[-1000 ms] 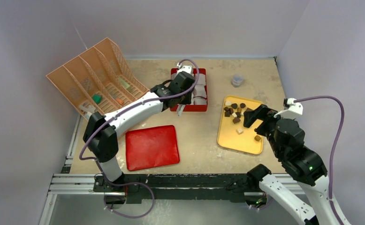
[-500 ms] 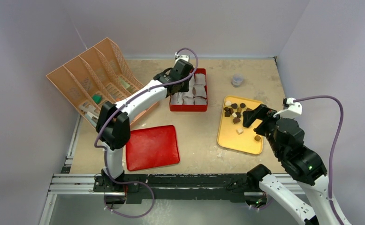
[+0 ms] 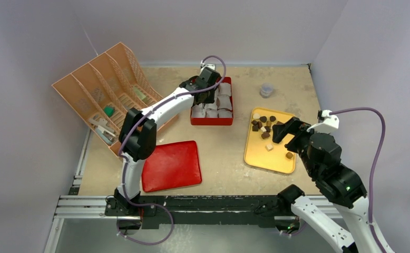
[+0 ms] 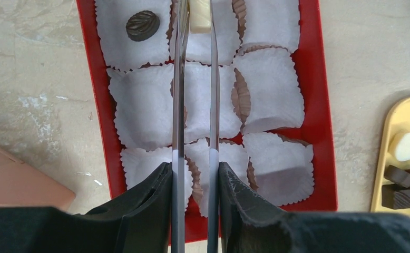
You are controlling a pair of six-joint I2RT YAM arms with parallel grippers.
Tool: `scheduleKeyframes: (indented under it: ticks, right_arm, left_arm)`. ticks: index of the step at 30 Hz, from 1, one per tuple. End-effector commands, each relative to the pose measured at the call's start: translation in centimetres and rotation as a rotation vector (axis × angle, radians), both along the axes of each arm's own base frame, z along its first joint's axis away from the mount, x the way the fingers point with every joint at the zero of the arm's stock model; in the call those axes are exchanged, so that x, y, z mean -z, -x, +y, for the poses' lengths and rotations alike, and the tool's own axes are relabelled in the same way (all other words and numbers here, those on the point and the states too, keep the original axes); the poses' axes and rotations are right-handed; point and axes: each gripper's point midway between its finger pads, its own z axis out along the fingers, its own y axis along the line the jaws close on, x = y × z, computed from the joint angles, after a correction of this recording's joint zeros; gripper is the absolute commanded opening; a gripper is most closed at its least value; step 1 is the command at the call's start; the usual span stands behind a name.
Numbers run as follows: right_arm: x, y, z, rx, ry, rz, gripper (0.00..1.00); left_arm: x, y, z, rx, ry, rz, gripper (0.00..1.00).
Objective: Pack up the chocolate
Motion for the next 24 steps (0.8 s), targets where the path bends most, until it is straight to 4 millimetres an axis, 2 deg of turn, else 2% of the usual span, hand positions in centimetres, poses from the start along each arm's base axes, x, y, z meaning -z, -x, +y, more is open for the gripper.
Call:
scheduleKeyframes:
  ticks: [1, 5, 11, 17, 24]
  right_arm:
    - [-0.9, -0.5, 0.2, 0.006, -0.022, -0.037, 0.99]
    - [-1.0, -0.4, 0.1, 0.009, -0.02, -0.039, 0.99]
    - [-1.1, -0.5, 0.1, 0.009, -0.023, -0.043, 0.99]
    - [-1.2, -0.5, 0.1, 0.007, -0.021, -0.044, 0.99]
    - [-1.4, -0.5, 0.1, 0.003, -0.022, -0.047, 0.99]
  left_arm:
    - [-2.5, -2.0, -0.8, 0.003, 0.04, -0.077, 0.24]
    - [-2.1, -2.1, -0.8, 0.008, 0.032, -0.076, 0.29]
    - [-2.2, -2.2, -0.7, 0.008, 0.028, -0.076, 0.31]
    - [-2.7, -2.2, -0.5, 0.008, 0.025, -0.084, 0.35]
    - [-3.9, -2.0, -0.5, 0.015, 0.033, -0.091, 0.35]
